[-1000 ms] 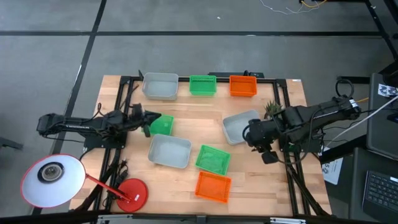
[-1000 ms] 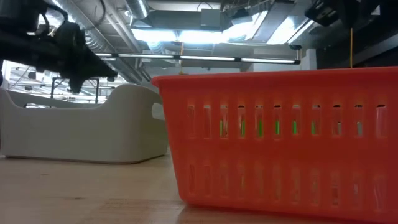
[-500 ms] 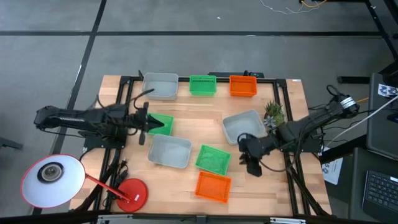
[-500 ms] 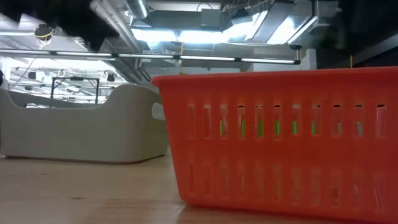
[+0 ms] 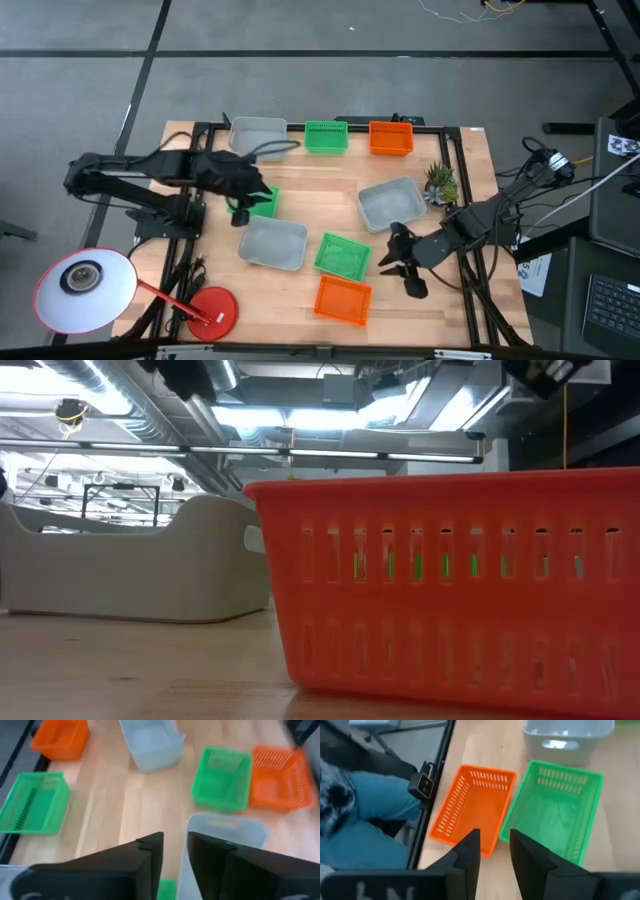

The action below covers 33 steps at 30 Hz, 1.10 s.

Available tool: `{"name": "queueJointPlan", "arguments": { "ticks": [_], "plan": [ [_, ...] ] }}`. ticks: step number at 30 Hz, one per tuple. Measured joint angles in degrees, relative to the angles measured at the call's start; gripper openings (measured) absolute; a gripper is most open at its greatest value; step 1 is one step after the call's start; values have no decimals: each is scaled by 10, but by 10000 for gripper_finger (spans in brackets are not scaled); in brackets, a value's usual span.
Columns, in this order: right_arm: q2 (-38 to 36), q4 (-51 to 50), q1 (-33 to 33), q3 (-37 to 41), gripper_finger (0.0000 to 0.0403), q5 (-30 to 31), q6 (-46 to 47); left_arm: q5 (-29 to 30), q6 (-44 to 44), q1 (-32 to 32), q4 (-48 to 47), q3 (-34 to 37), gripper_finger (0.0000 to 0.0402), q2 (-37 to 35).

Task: Stack baskets by color
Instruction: Stack the bottom gray bin on top of the top gray bin

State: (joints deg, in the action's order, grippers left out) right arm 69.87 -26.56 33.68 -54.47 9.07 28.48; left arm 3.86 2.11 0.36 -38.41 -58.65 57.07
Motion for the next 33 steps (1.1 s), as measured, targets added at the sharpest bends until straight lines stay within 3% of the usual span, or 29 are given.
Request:
{"name": "queueJointPlan", "arguments": {
  "ticks": [8, 16, 22, 33],
  "plan": [
    [0, -3, 0, -4, 104, 37, -135, 14, 29, 0, 49, 1, 88, 133],
    [0, -6, 0, -4, 104, 63, -93, 9, 30, 0, 55, 1, 115, 264],
    [0, -12, 0, -4, 104, 63, -78, -25, 14, -8, 55, 1, 123, 289],
    [0, -39, 0, -4, 104, 64, -81, -16, 30, -24, 60, 0, 123, 300]
  ]
}}
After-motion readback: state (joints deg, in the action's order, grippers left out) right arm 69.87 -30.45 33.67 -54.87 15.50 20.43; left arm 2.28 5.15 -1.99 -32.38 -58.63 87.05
